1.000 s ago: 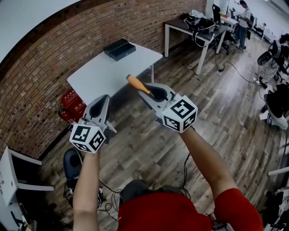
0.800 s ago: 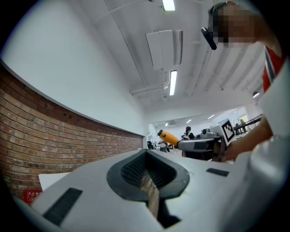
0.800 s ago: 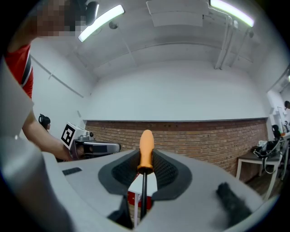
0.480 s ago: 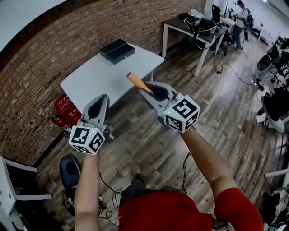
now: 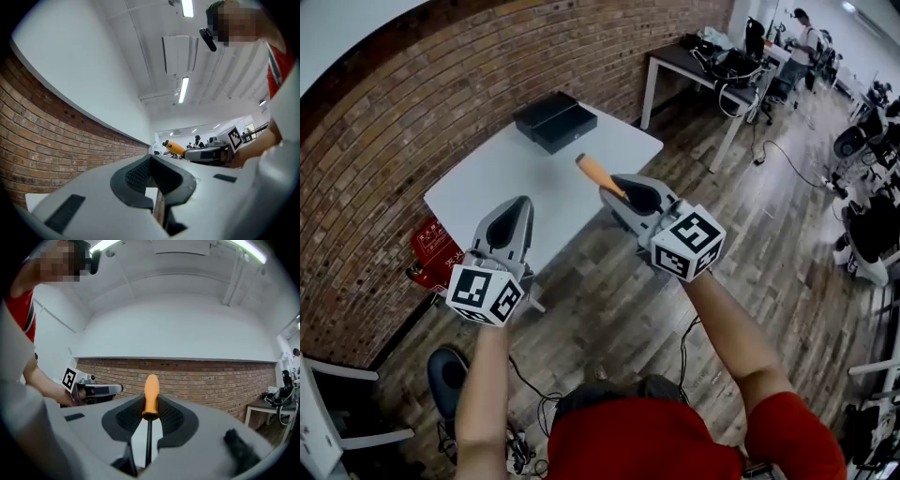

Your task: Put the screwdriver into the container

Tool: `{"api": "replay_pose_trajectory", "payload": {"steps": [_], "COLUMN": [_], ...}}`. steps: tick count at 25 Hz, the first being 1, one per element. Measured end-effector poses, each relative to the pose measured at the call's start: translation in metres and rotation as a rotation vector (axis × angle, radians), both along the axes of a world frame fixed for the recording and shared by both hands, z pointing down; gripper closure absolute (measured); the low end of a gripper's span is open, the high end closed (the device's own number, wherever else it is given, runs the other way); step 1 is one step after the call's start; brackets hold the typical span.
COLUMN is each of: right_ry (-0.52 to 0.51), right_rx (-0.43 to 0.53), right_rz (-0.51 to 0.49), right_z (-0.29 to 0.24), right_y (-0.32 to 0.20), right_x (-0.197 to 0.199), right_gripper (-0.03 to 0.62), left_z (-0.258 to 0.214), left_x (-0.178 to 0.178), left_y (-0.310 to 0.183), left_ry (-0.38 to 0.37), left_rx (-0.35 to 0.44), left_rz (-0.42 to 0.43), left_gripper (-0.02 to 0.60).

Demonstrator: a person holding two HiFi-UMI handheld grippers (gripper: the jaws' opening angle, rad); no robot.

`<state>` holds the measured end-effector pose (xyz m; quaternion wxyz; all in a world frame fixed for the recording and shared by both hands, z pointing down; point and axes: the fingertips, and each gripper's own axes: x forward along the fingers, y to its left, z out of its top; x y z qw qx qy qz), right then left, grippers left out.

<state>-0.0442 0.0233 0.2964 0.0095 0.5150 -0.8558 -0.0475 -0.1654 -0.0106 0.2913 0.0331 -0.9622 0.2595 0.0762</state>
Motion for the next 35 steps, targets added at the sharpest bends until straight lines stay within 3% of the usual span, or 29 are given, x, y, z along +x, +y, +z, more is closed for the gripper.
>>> {"api": "replay_pose_trajectory", "payload": {"steps": [10, 18, 25, 35], "right_ry": [0.04, 0.054, 0.104, 0.167], "right_rx": [-0.017, -0.034, -0.028, -0.063], "right_rz": [0.04, 0.016, -0.06, -0.241], "right_z": [0.013, 0.025, 0.024, 0.03], "right_y": [-0.072, -0.126, -0.19, -0.293], "right_x": [0.019, 0.054, 0.104, 0.177], "right_gripper": [0.5, 0.5, 0.5, 0.5], "left_z": [0.012, 0.023, 0.022, 0.02], "left_x": [0.021, 0.054, 0.105, 0.174], "left_y": [-0.074, -0.129, -0.19, -0.277], "left_ry": [-0.007, -0.016, -0.039, -0.077], "left_rx": [-0.005, -0.02, -0.015, -0.025], "left_rz": [0.043, 0.032, -0.02, -0.163], "left_gripper": [0.569, 0.569, 0.569, 0.569]}}
